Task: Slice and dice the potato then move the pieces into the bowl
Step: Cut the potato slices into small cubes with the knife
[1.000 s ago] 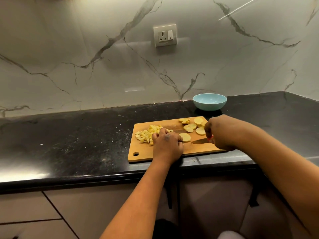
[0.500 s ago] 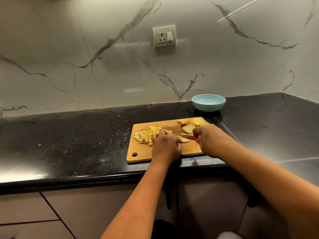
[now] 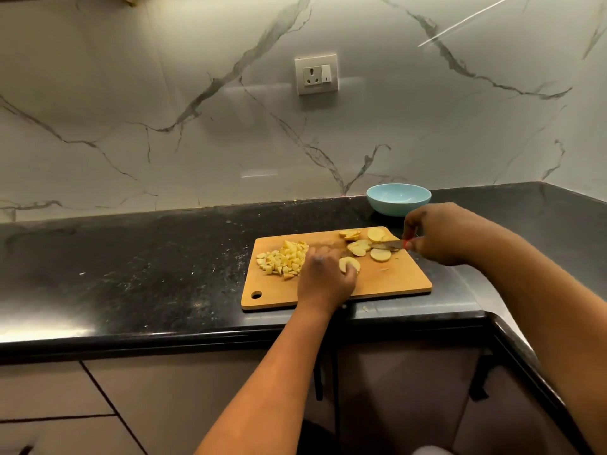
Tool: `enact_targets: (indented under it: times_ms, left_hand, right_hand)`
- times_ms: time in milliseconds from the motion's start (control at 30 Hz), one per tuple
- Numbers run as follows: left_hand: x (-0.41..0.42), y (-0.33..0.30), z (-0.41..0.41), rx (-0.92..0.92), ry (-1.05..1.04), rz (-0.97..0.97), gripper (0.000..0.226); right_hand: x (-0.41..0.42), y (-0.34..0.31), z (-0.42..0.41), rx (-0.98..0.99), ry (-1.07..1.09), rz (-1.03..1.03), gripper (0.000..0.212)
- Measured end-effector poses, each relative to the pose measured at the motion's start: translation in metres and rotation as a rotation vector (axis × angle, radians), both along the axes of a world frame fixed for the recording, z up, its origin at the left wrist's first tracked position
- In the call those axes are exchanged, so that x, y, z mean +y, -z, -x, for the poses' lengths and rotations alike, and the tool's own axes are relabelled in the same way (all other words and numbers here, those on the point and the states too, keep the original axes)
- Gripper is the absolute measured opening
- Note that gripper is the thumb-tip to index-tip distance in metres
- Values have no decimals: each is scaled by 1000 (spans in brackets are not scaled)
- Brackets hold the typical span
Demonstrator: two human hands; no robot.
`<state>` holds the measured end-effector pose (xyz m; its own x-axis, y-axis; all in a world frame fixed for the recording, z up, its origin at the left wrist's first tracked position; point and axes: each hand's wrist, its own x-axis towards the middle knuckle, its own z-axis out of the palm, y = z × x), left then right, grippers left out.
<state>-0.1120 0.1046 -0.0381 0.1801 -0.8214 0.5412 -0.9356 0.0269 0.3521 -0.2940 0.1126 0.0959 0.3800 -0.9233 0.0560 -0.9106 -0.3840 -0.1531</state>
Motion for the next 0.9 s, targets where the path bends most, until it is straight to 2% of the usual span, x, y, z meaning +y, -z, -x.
enact_targets:
  times_ms: [67,167,333,500,667,767,833,900]
  left_hand:
    - [-7,-3,15,3,-39,-52,44]
    - [-19,-3,32,-111,-140,-188,52]
    - [-31,-7,40,-167,-185,-292,30]
    - [-36,-8,21,-128,9,-293,27]
    - [-26,-24,-21,-18,338,-468,30]
    - [-20,-28,-30,56,351,-470,42]
    - [-17,-25,-27,57,291,-434,51]
    - [-14,-17,-21,59,220,-354,51]
  right_hand:
    - [-7,7,-3,8,21,19,25]
    - [-16,22,-8,28,37,3,28]
    - [-25,29,-7,28,37,27,28]
    - [-30,29,-4,3,31,38,28]
    - [-30,30,-4,-43,3,26,26]
    - [-28,35,-8,8,-35,-20,32]
    - [-27,39,-10,104,-53,-54,33]
    - [-25,43,-12,175,-76,-97,33]
